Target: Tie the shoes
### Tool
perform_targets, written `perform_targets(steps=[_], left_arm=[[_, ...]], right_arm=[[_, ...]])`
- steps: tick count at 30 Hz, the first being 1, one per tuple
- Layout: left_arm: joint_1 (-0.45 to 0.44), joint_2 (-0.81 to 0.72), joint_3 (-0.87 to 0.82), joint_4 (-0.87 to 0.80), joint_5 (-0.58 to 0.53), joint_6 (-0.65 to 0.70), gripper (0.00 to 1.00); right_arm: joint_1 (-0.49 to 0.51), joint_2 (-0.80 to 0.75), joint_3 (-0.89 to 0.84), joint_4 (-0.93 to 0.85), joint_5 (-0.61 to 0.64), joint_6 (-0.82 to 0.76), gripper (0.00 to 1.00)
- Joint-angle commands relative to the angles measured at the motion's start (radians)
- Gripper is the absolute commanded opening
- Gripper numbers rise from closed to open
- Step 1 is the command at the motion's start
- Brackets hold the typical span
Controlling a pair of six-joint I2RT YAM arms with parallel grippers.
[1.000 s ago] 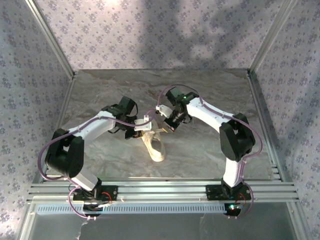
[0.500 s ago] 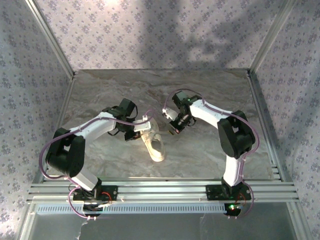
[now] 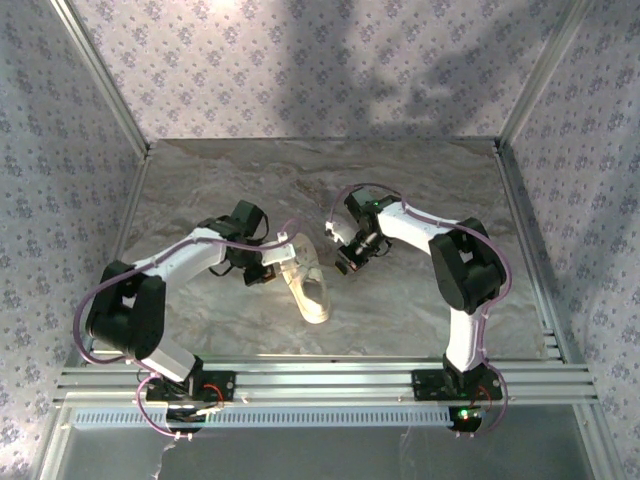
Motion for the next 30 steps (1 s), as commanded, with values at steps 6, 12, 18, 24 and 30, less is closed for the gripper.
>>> perform_targets(steps=[6, 12, 18, 24, 30], left_arm=[[0.028, -0.025, -0.031, -0.095, -0.071, -0.045, 0.00], [0.028, -0.025, -0.040, -0.100, -0.077, -0.057, 0.00], [0.032, -0.025, -0.049, -0.110, -0.088, -0.065, 0.00], [0.041, -0.025, -0.050, -0.115, -0.094, -0.073, 0.00], [0.046, -0.034, -0.060, -0.116, -0.094, -0.087, 0.00]], right_arm=[[-0.020, 0.011, -0.025, -0.043, 0.035, 0.024, 0.00], [-0.026, 0.013, -0.034, -0.044, 0.039, 0.031, 0.00], [-0.039, 0.011, -0.046, -0.045, 0.046, 0.038, 0.00], [-0.044, 0.007, -0.050, -0.045, 0.047, 0.040, 0.00], [-0.043, 0.010, -0.055, -0.044, 0.040, 0.041, 0.00]])
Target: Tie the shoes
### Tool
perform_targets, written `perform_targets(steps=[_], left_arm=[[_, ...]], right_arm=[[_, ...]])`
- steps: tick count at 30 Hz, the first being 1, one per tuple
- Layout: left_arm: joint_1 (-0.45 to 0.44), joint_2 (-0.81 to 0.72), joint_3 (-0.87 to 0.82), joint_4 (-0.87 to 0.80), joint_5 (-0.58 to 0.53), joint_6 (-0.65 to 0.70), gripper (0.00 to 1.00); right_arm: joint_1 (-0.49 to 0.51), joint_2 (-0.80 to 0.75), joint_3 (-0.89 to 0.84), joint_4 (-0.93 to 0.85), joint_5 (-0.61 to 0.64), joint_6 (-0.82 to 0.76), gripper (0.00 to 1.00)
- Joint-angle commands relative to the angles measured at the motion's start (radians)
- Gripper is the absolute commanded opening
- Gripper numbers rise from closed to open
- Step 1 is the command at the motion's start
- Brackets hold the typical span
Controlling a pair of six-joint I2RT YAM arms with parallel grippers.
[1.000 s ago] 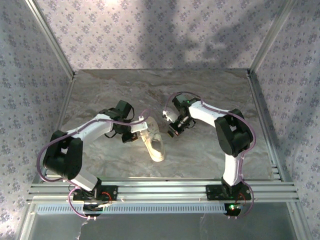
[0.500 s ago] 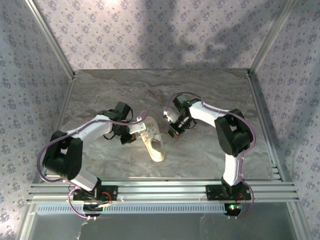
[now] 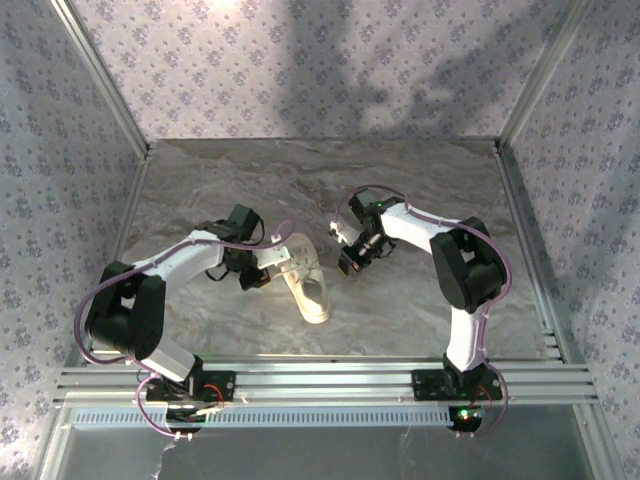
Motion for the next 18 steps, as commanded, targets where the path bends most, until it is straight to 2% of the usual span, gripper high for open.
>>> perform_targets(steps=[1, 9, 13, 14, 15, 16, 17, 18], left_arm=[[0.023, -0.033, -0.024, -0.097, -0.061, -0.021, 0.00], [0.036, -0.048, -0.035, -0.106, -0.053, -0.029, 0.00], [0.035, -0.066, -0.030, -0.078, -0.029, -0.041, 0.00], [0.034, -0.079, -0.029, -0.066, -0.019, -0.044, 0.06], [0.034, -0.091, -0.029, -0.055, -0.010, -0.044, 0.16], [0.034, -0.108, -0.033, -0.040, -0.003, -0.048, 0.25], [0.036, -0.128, -0.038, -0.027, 0.007, -0.049, 0.30], [0.036, -0.146, -0.042, -0.018, 0.015, -0.052, 0.35]], right_arm=[[-0.021, 0.009, -0.026, -0.060, 0.053, 0.012, 0.00], [-0.027, 0.013, -0.028, -0.062, 0.044, 0.013, 0.00], [-0.016, 0.002, -0.002, -0.078, -0.010, 0.003, 0.00], [-0.010, -0.015, 0.002, -0.074, -0.024, 0.002, 0.00], [-0.010, -0.032, 0.004, -0.069, -0.035, 0.006, 0.07], [-0.011, -0.055, 0.004, -0.056, -0.051, 0.012, 0.18], [-0.015, -0.076, 0.006, -0.047, -0.071, 0.013, 0.33], [-0.019, -0.093, 0.005, -0.041, -0.089, 0.015, 0.41]])
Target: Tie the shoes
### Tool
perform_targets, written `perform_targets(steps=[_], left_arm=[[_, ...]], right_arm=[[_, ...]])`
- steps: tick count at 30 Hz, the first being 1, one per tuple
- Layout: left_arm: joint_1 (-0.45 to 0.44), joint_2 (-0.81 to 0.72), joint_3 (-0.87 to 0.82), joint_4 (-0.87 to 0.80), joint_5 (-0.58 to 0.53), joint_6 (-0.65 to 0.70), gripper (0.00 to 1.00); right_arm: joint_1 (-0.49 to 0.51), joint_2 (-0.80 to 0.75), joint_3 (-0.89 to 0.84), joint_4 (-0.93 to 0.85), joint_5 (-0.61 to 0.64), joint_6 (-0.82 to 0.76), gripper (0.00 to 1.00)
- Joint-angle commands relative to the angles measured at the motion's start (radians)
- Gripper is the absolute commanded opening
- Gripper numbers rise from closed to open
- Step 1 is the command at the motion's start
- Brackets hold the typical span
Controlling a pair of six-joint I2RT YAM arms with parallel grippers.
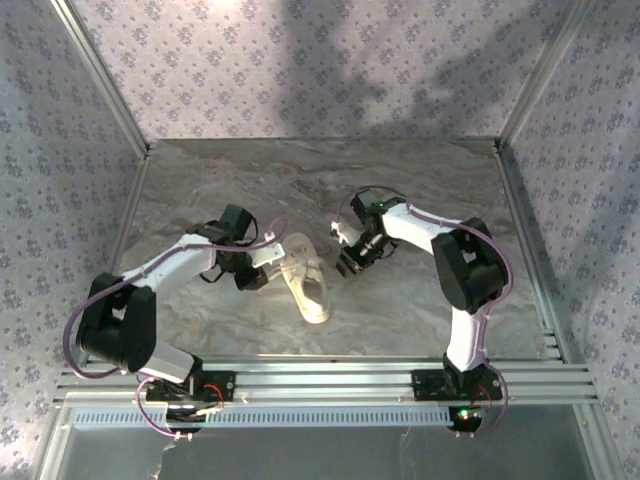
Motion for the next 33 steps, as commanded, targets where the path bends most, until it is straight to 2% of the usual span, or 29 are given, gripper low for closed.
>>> perform_targets(steps=[1, 3, 7, 9, 13, 16, 21, 24, 29, 33], left_arm=[[0.010, -0.080, -0.019, -0.009, 0.020, -0.015, 0.39], [0.014, -0.119, -0.026, -0.008, 0.039, -0.024, 0.45], [0.028, -0.206, -0.036, 0.055, 0.073, -0.051, 0.50], [0.029, -0.229, -0.036, 0.093, 0.095, -0.076, 0.51], [0.025, -0.218, -0.035, 0.225, 0.208, -0.183, 0.49], [0.013, -0.180, -0.060, 0.372, 0.275, -0.286, 0.46], [-0.028, -0.096, -0.095, 0.563, 0.316, -0.392, 0.46], [-0.044, -0.053, -0.095, 0.599, 0.323, -0.402, 0.46], [-0.045, -0.009, -0.096, 0.638, 0.345, -0.413, 0.45], [-0.047, 0.015, -0.095, 0.656, 0.364, -0.417, 0.44]], right_arm=[[-0.019, -0.094, 0.015, -0.026, -0.062, 0.007, 0.47], [-0.039, -0.127, 0.016, -0.022, -0.105, 0.003, 0.53], [-0.082, -0.177, 0.019, -0.010, -0.190, 0.017, 0.57], [-0.084, -0.184, 0.037, 0.001, -0.196, 0.037, 0.57], [-0.044, -0.156, 0.081, 0.089, -0.201, 0.144, 0.57], [0.001, -0.100, 0.117, 0.134, -0.188, 0.217, 0.55], [0.046, 0.008, 0.202, 0.134, -0.171, 0.241, 0.54], [0.062, 0.052, 0.236, 0.126, -0.178, 0.241, 0.51], [0.074, 0.083, 0.264, 0.108, -0.197, 0.236, 0.40], [0.086, 0.082, 0.263, 0.099, -0.204, 0.235, 0.40]])
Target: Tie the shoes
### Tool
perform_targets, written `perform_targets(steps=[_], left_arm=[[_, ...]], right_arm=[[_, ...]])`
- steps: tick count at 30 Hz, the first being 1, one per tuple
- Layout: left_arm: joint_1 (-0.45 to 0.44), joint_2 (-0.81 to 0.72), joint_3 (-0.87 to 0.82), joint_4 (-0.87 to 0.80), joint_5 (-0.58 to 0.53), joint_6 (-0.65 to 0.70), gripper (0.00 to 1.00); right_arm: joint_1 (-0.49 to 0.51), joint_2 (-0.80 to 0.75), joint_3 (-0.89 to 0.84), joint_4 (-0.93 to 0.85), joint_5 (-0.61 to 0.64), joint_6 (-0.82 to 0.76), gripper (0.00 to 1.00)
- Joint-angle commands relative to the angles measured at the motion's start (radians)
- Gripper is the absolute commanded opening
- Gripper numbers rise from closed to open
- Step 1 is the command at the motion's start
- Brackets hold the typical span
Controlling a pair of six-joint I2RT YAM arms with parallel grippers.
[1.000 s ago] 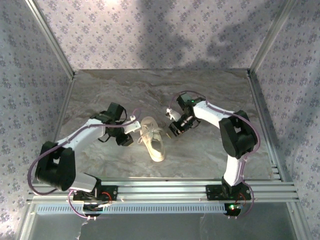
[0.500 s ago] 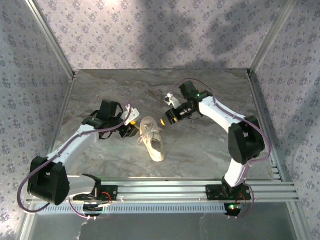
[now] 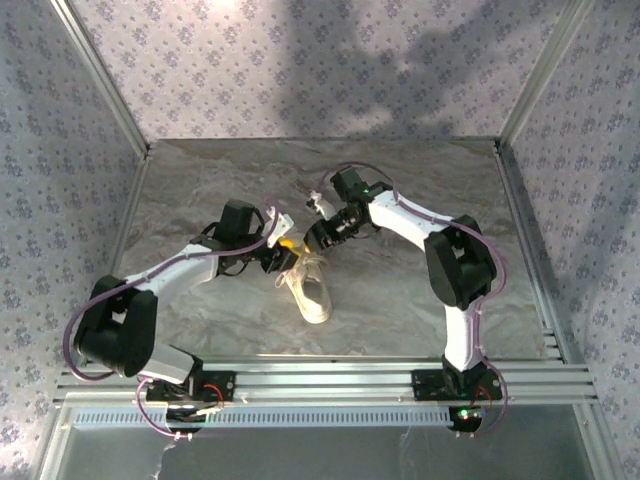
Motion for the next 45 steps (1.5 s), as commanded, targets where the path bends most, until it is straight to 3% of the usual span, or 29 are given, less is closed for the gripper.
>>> perform_targets(steps=[1, 5, 13, 19, 25, 30, 45], left_arm=[[-0.005, 0.024, 0.002, 0.058, 0.057, -0.018, 0.44], [-0.011, 0.036, -0.001, 0.062, 0.067, -0.016, 0.43], [-0.037, 0.069, -0.001, 0.058, 0.077, -0.001, 0.39], [-0.056, 0.112, 0.010, 0.074, 0.078, 0.010, 0.38], [-0.057, 0.152, 0.017, 0.090, 0.076, 0.012, 0.29], [-0.057, 0.162, 0.015, 0.067, 0.072, 0.015, 0.15], [-0.046, 0.155, -0.003, 0.021, 0.049, 0.004, 0.14]], right_arm=[[0.018, 0.005, 0.026, -0.031, -0.026, 0.005, 0.40], [0.035, 0.006, 0.016, -0.038, -0.029, 0.003, 0.39], [0.044, -0.006, 0.006, -0.047, 0.000, 0.002, 0.10], [0.049, -0.017, 0.023, -0.068, 0.029, 0.000, 0.00], [0.054, -0.033, 0.025, -0.075, 0.041, 0.003, 0.00], [0.045, -0.072, 0.014, -0.062, 0.053, 0.005, 0.00], [-0.004, -0.094, 0.015, -0.071, 0.065, -0.001, 0.00]])
